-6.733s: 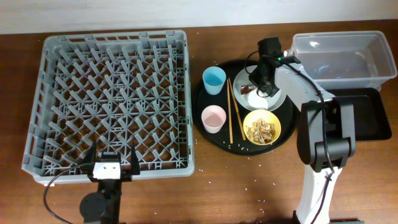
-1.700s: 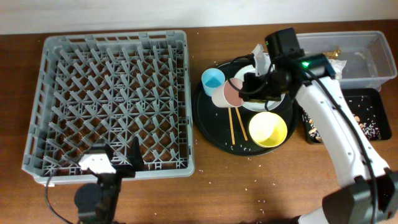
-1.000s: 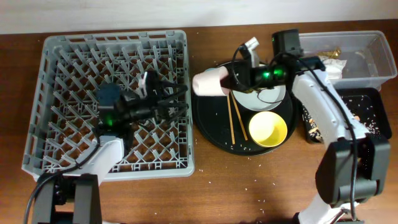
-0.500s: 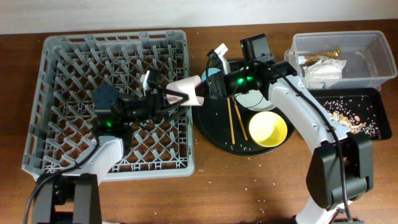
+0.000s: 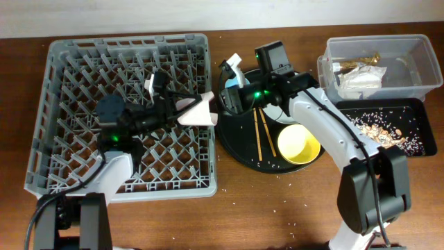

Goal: Sort waste into correct bins and load items into the dishwasher rack
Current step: 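Hand the pink cup from the right gripper to the left gripper, then place the pink cup upside down in the rack with the left gripper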

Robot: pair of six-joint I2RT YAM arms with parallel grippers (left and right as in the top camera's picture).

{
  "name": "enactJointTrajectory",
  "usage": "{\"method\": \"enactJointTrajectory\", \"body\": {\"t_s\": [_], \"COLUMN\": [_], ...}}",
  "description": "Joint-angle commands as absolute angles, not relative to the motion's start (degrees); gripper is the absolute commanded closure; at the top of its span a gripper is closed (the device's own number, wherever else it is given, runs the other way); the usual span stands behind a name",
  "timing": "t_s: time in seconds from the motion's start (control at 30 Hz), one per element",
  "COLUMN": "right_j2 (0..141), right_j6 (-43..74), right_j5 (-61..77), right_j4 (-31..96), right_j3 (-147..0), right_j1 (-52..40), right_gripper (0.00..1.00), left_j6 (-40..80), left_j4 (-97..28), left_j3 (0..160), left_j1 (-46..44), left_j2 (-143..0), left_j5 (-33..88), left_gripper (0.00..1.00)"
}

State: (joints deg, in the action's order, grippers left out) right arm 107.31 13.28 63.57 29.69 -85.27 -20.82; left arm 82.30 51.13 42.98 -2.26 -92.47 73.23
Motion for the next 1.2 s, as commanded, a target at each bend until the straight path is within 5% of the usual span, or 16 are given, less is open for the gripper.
{"method": "enactJointTrajectory", "body": {"t_s": [0.0,0.07,0.2,0.53,0.6,0.7,0.8,0.87,1.0,1.17], "right_j2": [110.26,111.39,111.39,111.39,111.39,111.39,111.37,111.37,111.15,110.93], "right_j6": [15.57,17.06,20.49,13.52,13.54,13.56,13.56,13.56,12.36,12.43], "right_j5": [62.15,62.08,62.33,65.52,63.94,63.79,63.81,63.77,57.78,43.0], "right_j4": [27.11,24.86,17.43,20.36,20.34,20.34,20.38,21.63,27.16,34.85], "right_j3": [-85.58,-85.58,-85.6,-85.6,-85.6,-85.6,-85.6,-85.6,-85.62,-85.6], "right_j1": [-21.78,-21.74,-21.67,-18.96,-18.96,-18.68,-17.17,-13.52,-9.87,-9.82], "right_gripper": [0.96,0.95,0.95,0.91,0.9,0.54,0.39,0.26,0.23,0.21], "left_j6": [81.36,81.34,81.32,81.36,81.36,81.32,81.36,81.32,81.34,74.65], "left_j4": [50.98,50.98,51.0,56.99,56.99,57.6,63.92,65.45,67.07,51.48], "left_j3": [43.35,43.35,43.33,43.35,43.35,43.33,43.35,44.03,52.82,66.54], "left_j1": [-2.9,-2.87,-2.87,-2.87,-2.87,-2.83,-2.81,-0.56,2.2,4.71], "left_j2": [-92.25,-92.25,-92.25,-92.25,-92.25,-92.25,-92.25,-92.25,-92.25,-92.31], "left_j5": [76.58,76.77,78.78,86.21,86.19,86.21,86.17,86.17,86.19,81.1], "left_gripper": [0.33,0.43,0.26,0.25,0.35,0.43,0.44,0.55,0.57,0.57]}}
